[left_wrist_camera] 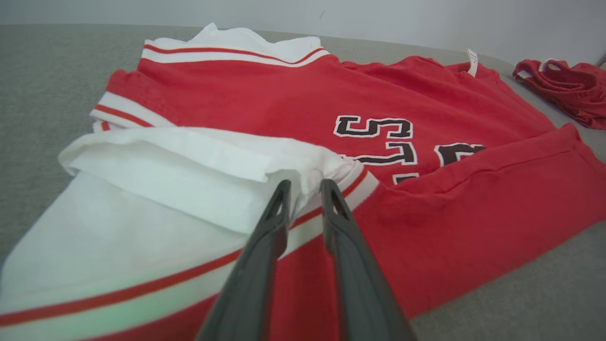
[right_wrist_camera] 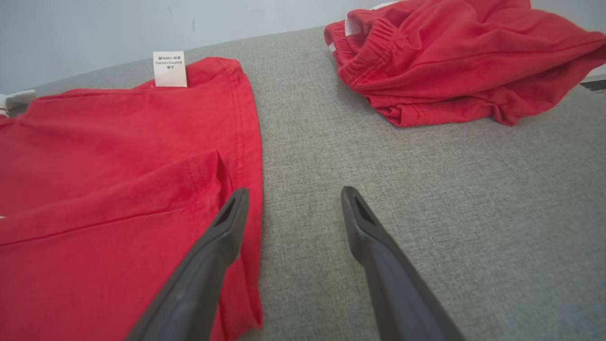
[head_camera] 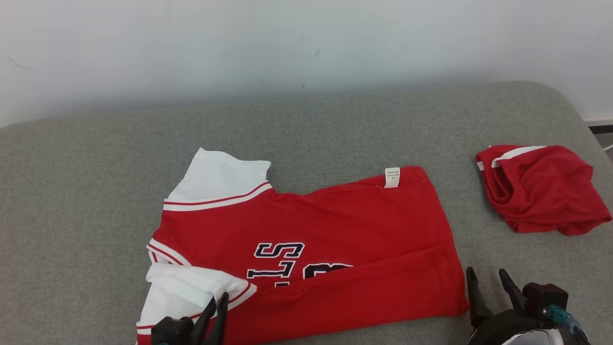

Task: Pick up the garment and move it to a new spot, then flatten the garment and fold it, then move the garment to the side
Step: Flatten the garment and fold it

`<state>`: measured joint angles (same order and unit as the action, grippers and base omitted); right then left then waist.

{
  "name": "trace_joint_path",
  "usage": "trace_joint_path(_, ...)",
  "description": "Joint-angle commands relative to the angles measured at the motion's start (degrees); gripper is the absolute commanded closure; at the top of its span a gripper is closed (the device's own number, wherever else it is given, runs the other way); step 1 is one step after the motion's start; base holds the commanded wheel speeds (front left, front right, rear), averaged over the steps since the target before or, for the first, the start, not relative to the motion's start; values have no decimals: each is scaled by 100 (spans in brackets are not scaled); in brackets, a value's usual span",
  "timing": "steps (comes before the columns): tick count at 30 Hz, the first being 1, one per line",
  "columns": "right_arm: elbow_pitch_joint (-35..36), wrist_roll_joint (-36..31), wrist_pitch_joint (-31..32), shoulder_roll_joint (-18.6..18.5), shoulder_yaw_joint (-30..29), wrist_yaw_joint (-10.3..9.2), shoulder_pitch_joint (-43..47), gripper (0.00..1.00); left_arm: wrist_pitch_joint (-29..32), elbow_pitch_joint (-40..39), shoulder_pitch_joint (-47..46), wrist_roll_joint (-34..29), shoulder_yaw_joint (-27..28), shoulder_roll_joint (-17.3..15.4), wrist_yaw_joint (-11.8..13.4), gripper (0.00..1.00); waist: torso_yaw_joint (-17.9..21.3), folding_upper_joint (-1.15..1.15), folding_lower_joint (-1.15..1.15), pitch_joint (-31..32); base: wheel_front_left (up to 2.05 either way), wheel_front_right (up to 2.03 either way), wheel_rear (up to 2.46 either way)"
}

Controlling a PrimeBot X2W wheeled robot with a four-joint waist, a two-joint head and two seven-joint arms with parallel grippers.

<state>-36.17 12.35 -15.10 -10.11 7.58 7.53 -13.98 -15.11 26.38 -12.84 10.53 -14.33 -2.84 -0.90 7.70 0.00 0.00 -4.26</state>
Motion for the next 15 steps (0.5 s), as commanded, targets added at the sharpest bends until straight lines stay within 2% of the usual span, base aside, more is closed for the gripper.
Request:
trace_joint_path(1,-7,26,-2,-24,4,-8,-49,0,-2,4,-44,-60,30,-12,13,93,19,0,0,-43,0,0,0)
trace_joint_path(2,-8,31,-2,-20,-1,-8,-46,0,-2,-8,-81,-108,44,-12,9,100,22,0,0,-60,0,0,0)
trace_joint_path(9,-15,47,-2,22,-28,-8,-75,0,-2,-112,-350,-410,142,-11,-47,100,28,0,0,-164,0,0,0)
trace_joint_path(15,-51,59,-2,59,69,-8,-214,0,-2,258,-871,-734,165,-77,-142,100,95,0,0,-306,0,0,0)
